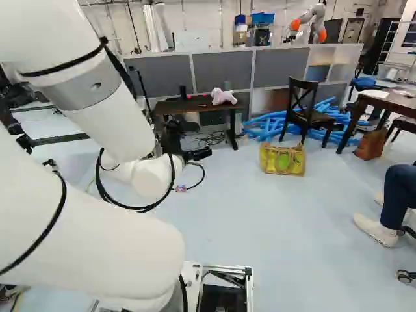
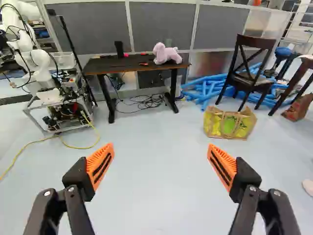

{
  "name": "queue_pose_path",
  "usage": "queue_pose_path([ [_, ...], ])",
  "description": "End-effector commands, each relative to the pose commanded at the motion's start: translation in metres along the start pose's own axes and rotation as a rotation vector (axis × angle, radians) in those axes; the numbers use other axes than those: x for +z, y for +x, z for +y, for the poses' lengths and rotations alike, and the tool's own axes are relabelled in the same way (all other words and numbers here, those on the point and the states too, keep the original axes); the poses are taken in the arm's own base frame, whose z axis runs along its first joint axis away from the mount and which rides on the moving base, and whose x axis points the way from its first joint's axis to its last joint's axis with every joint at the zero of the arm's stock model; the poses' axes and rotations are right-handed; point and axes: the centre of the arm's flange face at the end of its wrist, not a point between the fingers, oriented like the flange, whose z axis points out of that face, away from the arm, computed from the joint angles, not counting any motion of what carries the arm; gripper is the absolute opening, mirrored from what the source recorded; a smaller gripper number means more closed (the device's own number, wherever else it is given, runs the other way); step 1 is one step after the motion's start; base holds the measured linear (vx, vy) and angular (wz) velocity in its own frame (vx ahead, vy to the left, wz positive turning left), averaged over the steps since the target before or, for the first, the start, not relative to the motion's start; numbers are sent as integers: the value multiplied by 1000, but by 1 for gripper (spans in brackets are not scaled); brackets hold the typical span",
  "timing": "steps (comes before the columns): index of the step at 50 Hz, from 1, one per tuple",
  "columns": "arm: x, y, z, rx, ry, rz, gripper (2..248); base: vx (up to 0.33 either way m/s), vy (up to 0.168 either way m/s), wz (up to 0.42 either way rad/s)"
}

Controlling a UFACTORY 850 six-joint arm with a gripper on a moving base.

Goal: Pick up the bag on the ground and place it on the table

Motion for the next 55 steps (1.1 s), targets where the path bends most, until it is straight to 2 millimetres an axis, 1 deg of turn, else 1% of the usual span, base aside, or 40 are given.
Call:
queue_pose_path([
  [45, 0, 0, 0, 0, 0, 0, 247, 0, 0, 0],
  [55, 0, 0, 0, 0, 0, 0, 247, 51, -17, -18],
])
